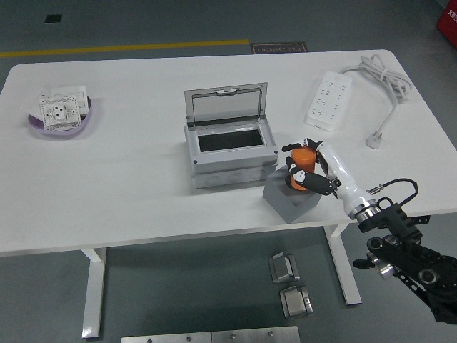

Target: Pick up the cylinder from the cube,place it in the box,flap close box

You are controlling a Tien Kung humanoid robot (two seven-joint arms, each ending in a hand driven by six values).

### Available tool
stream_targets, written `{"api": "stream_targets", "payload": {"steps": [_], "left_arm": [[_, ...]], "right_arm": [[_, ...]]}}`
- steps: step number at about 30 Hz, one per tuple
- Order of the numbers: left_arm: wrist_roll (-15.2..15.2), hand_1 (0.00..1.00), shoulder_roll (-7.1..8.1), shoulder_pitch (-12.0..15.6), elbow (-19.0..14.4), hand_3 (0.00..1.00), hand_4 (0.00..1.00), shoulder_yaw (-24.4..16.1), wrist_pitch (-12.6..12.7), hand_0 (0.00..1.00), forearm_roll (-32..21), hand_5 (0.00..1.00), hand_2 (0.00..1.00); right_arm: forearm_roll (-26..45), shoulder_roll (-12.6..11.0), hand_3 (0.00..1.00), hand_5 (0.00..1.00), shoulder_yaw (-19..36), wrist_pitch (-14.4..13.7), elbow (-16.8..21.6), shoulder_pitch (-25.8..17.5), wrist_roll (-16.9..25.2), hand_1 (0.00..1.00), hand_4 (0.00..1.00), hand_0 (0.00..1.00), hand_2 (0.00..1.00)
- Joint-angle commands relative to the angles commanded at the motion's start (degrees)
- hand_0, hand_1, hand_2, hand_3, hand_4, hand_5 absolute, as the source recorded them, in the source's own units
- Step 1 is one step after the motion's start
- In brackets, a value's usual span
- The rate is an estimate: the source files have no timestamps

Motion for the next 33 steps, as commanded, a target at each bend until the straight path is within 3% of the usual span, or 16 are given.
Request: {"api": "stream_targets", "payload": {"steps": [4,11,21,22,24,33], "left_arm": [[0.01,0.726,0.1,-0.04,0.02,0.753,0.605,-0.28,0.03,0.701,0.32,0.254,0.619],[0.31,0.724,0.52,-0.08,0.08,0.742,0.604,-1.55,0.11,0.701,1.69,0.257,0.617],[0.75,0.724,1.23,-0.25,0.12,0.743,0.604,-3.12,0.16,0.7,3.48,0.257,0.614],[0.78,0.723,1.31,-0.27,0.13,0.741,0.604,-3.25,0.17,0.699,3.63,0.257,0.615],[0.84,0.723,1.45,-0.31,0.13,0.741,0.604,-3.46,0.2,0.699,3.86,0.257,0.615],[1.06,0.722,1.88,-1.07,0.08,0.734,0.603,-4.14,0.15,0.697,4.89,0.256,0.614]], "right_arm": [[-0.93,-0.13,0.459,0.002,-0.55,-0.21,-0.05,1.92,-0.41,0.504,0.002,0.626,0.546],[-3.97,0.44,0.459,0.002,-4.43,-0.94,-1.73,9.4,-2.13,0.522,0.002,0.622,0.562],[-15.77,6.22,0.452,0.002,-14.85,-0.08,-8.93,23.04,-8.32,0.519,0.002,0.608,0.565],[-16.9,6.85,0.45,0.002,-15.95,0.12,-9.81,24.48,-8.74,0.449,0.002,0.539,0.568],[-18.72,7.97,0.45,0.002,-17.95,0.59,-11.35,27.04,-9.49,0.449,0.002,0.539,0.568],[-18.83,12.69,0.45,0.002,-27.77,2.2,-20.09,37.61,-10.1,0.417,0.002,0.508,0.569]]}}
